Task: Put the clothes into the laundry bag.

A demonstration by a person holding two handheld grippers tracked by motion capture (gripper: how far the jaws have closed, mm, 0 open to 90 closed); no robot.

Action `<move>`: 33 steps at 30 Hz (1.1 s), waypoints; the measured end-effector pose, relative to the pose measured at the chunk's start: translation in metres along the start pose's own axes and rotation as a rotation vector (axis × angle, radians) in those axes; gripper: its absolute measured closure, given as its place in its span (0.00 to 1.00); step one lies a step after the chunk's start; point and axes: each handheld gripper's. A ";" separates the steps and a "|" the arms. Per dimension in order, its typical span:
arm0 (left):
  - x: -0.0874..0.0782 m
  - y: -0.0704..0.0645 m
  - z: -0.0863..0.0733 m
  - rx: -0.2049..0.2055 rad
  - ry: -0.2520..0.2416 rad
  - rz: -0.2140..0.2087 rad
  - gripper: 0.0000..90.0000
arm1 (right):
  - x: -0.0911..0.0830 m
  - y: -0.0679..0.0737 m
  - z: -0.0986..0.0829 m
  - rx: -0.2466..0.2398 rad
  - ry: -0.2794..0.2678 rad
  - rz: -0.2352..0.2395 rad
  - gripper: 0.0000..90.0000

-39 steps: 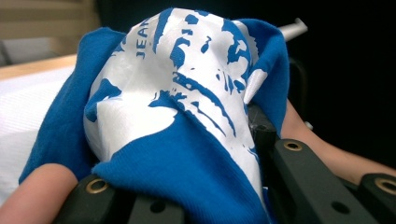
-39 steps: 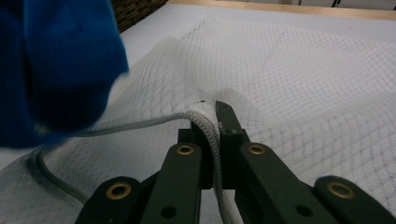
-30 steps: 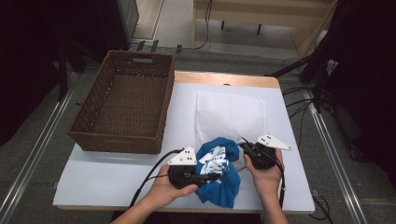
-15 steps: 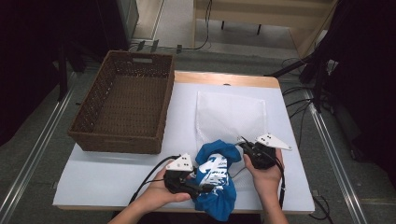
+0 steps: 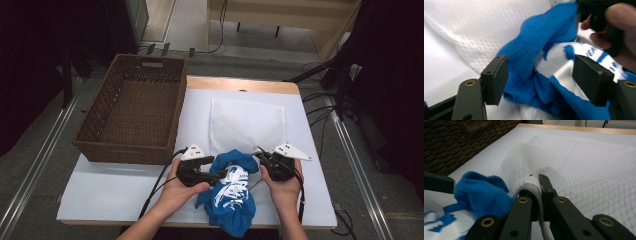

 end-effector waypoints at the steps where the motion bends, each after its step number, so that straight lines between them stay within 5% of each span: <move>1: 0.004 0.001 0.001 -0.008 0.011 0.000 0.33 | 0.000 0.001 0.000 0.002 0.003 0.001 1.00; 8: 0.032 0.005 0.001 -0.006 0.078 -0.018 0.44 | 0.002 0.002 -0.001 -0.004 0.009 0.009 1.00; 10: 0.033 0.005 0.002 0.005 0.076 -0.011 0.68 | 0.002 0.003 -0.001 -0.003 0.006 0.012 1.00; 11: 0.033 0.004 0.003 0.014 0.082 -0.002 0.68 | 0.002 0.004 -0.001 -0.003 0.006 0.013 1.00; 14: 0.031 0.004 0.007 0.023 0.085 -0.029 0.96 | 0.000 0.004 0.002 0.000 -0.003 0.019 1.00; 19: 0.030 -0.006 0.013 0.077 0.093 -0.091 0.97 | 0.001 0.004 0.001 0.004 -0.008 0.021 1.00; 27: 0.046 -0.019 0.023 0.099 0.157 -0.186 0.97 | 0.000 0.006 0.004 0.009 -0.026 0.027 1.00; 31: 0.058 -0.018 0.029 0.044 0.199 -0.190 0.97 | -0.001 0.007 0.005 0.009 -0.037 0.042 1.00; 33: 0.062 -0.019 0.032 0.048 0.213 -0.204 0.98 | -0.002 0.008 0.006 0.007 -0.046 0.048 1.00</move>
Point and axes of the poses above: each handheld gripper's, and its own axes: x roughly forward along the jaws, z roughly out of its top, y roughly to its left, and after that the axes turned 10 degrees about -z, right-handed
